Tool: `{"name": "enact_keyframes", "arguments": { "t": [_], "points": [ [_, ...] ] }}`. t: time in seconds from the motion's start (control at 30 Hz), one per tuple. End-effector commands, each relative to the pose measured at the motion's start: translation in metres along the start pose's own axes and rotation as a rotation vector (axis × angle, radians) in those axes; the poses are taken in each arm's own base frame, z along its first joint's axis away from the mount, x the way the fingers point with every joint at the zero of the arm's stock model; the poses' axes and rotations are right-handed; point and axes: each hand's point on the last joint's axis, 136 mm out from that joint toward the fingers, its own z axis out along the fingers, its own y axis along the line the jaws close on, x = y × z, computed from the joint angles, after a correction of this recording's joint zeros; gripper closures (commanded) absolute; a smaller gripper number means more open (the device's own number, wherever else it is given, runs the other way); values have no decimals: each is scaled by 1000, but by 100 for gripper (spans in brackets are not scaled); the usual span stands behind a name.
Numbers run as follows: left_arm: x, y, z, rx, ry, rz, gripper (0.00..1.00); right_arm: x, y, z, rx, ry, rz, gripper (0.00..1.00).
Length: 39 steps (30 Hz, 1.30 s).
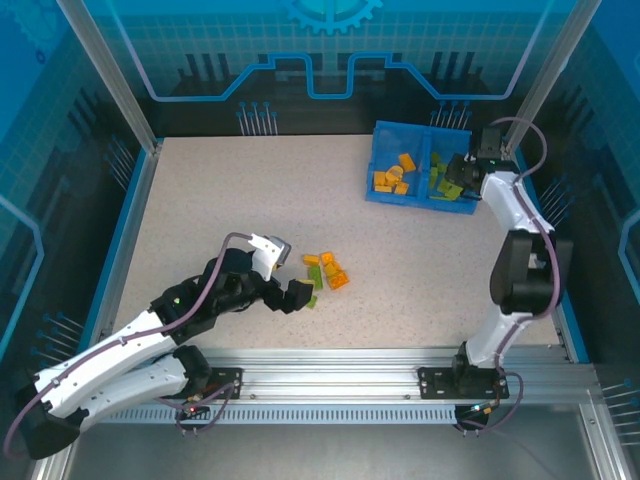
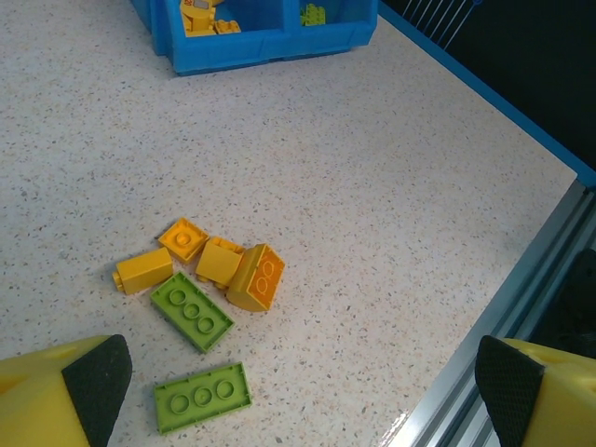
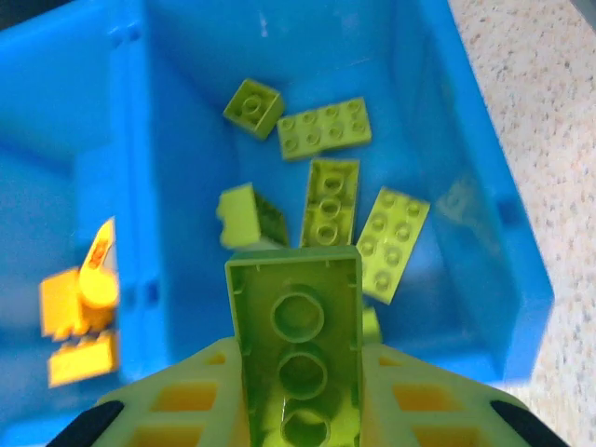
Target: Sort the legos into containers by color
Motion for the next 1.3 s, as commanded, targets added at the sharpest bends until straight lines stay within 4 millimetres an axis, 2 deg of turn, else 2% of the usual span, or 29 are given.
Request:
{"name": "enact_keyframes", "arguments": {
  "t": [0.0, 0.13, 0.23, 0.33, 0.5, 0.63, 0.73, 0.87, 0.97, 1.17, 1.27],
  "points": [
    [-17, 3, -2, -38, -37, 19, 1, -20, -9, 25, 63, -8, 10, 71],
    [-17, 20, 7, -140, -23, -73, 1, -24, -6, 58, 85, 54, 4, 65],
    [-13, 45, 10, -291, -22, -222, 1, -21, -4, 73, 101, 102, 8, 57],
    [2, 71, 10, -448, -18, -399, 1, -20, 4, 74, 85, 120, 9, 50],
    [33, 88, 13, -560, 17, -601, 1, -16, 17, 58, 39, 134, -9, 49],
    [61, 96, 12, -631, 21, -821, 1, 0, 23, 35, -17, 136, 19, 49],
    [76, 96, 15, -646, 39, -922, 1, 16, 25, 10, -57, 117, 32, 49],
    [84, 91, 24, -631, 71, -977, 1, 41, 33, -28, -100, 108, 13, 47],
    [91, 85, 34, -618, 118, -1007, 1, 64, 43, -63, -157, 98, -5, 42],
    [115, 76, 52, -664, 239, -1038, 1, 122, 84, -141, -359, 88, -125, 29],
    [128, 74, 57, -703, 268, -1075, 2, 167, 110, -169, -458, 161, -216, 26]
  ]
}}
